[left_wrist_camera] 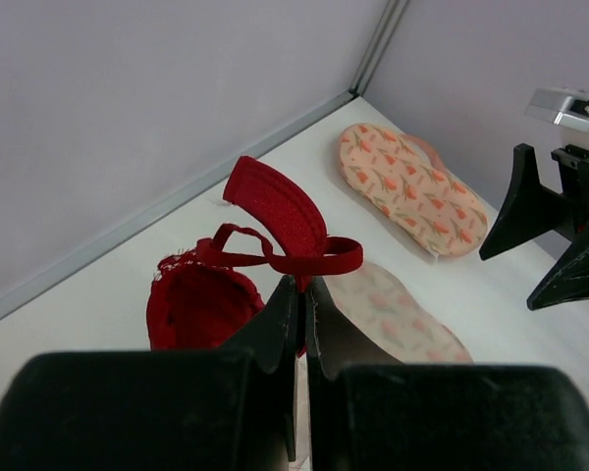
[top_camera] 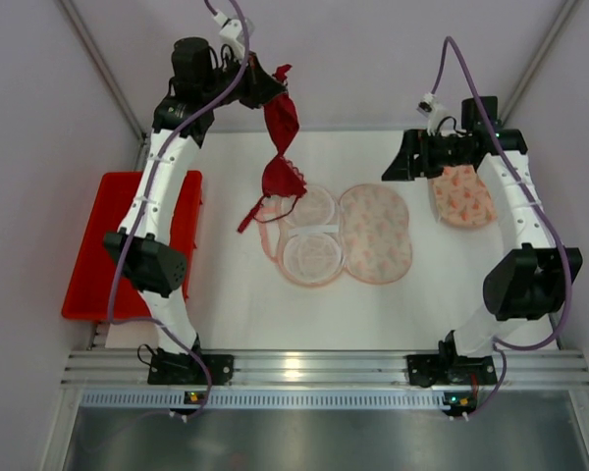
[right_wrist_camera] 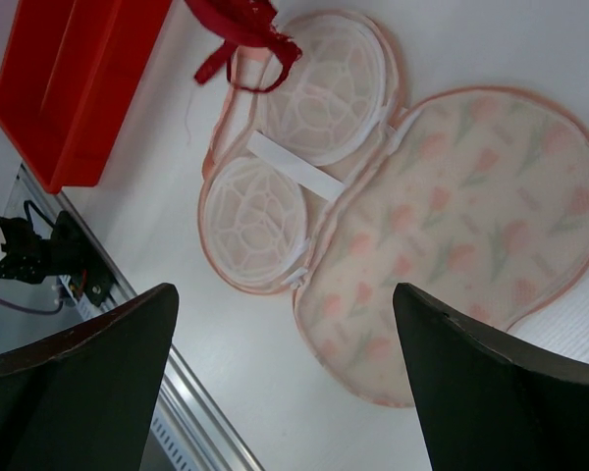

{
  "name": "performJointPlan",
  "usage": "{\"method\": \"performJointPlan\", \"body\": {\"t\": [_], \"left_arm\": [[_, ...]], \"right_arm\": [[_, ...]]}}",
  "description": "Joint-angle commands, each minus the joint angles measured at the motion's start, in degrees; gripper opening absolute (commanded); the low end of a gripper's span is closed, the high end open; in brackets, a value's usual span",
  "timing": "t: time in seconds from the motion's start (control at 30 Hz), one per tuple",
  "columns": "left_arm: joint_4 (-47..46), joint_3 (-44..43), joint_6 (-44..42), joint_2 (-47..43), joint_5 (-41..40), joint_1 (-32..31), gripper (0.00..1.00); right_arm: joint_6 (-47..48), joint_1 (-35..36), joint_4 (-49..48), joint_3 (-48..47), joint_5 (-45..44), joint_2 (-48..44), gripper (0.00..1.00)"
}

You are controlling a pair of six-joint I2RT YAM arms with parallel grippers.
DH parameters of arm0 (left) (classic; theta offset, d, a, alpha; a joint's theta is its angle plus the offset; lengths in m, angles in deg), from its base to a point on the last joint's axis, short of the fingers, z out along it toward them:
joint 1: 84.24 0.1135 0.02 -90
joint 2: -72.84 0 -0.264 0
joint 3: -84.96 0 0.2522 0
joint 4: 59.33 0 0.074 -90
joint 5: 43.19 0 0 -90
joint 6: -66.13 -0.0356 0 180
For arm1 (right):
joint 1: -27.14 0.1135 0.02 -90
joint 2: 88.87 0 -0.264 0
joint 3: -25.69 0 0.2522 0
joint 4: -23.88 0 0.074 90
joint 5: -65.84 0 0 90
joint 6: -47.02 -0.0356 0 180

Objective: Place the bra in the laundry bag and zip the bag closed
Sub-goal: Place the bra in the laundry bag.

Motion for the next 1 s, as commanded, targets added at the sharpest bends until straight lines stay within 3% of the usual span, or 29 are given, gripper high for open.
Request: {"method": "performJointPlan", "body": {"t": [0.0, 0.1, 0.47, 0.73, 0.97], "left_arm": [[-9.54, -4.91, 3.02, -2.38, 2.79, -0.19, 0.0], [-9.72, -3.95, 4.16, -3.7, 4.81, -0.37, 0.0], [-16.05, 15.12, 13.83, -22.42, 18.52, -3.35, 0.0], [-17.97, 24.96, 22.0, -27.44, 13.17, -7.49, 0.0], [-31.76, 38.92, 32.55, -23.75, 8.26, -9.34, 0.0]], "right_arm": [[0.85, -0.68, -1.27, -0.98, 0.63, -0.11, 0.92], [1.11, -0.86, -0.92, -0.8, 0.63, -0.46, 0.92], [-0.12, -0.86, -1.18, -0.27, 1.25, -3.27, 0.92], [-1.09, -0.86, -3.2, 2.54, 2.3, -3.19, 0.92], [-0.12, -0.86, -4.43, 5.26, 2.56, -1.34, 0.91]]}}
